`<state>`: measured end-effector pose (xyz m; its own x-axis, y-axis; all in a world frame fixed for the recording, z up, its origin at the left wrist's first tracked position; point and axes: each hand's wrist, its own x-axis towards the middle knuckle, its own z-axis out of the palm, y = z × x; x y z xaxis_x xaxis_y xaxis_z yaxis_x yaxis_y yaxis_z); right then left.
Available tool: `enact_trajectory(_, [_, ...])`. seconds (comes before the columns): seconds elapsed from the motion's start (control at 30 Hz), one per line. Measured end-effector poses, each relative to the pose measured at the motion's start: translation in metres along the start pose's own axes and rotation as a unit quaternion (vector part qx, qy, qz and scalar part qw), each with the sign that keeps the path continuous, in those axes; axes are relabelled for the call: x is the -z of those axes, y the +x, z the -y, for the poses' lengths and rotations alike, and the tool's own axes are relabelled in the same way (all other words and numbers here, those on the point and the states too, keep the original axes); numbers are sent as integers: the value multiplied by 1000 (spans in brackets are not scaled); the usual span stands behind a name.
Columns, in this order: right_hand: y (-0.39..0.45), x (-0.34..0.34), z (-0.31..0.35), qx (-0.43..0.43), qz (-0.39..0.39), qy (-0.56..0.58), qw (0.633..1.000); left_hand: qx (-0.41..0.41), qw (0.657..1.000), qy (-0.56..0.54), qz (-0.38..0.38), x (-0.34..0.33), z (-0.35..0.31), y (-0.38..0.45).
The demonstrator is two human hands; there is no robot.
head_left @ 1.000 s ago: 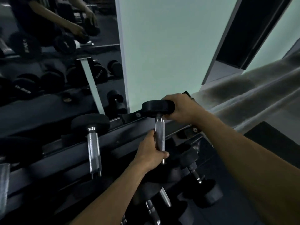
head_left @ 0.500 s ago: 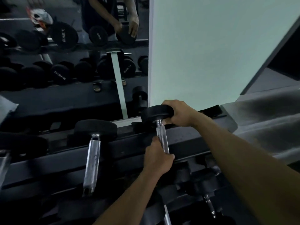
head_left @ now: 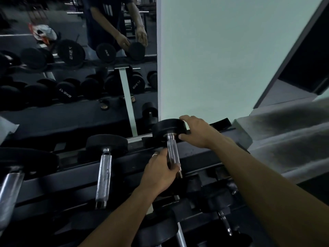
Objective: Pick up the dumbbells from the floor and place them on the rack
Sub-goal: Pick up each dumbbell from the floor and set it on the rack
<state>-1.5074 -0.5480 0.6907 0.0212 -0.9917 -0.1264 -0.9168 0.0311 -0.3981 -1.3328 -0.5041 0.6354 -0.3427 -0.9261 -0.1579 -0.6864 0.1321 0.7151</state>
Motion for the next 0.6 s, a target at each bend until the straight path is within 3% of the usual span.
enact_trajectory(0.23, [-48, 18, 13, -28, -6, -22, 999, -76, 981, 175, 44, 35, -10, -34])
enact_trajectory(0.6, [-166, 13, 67, -132, -39, -99, 985, -246, 936, 239, 82, 68, 3, -92])
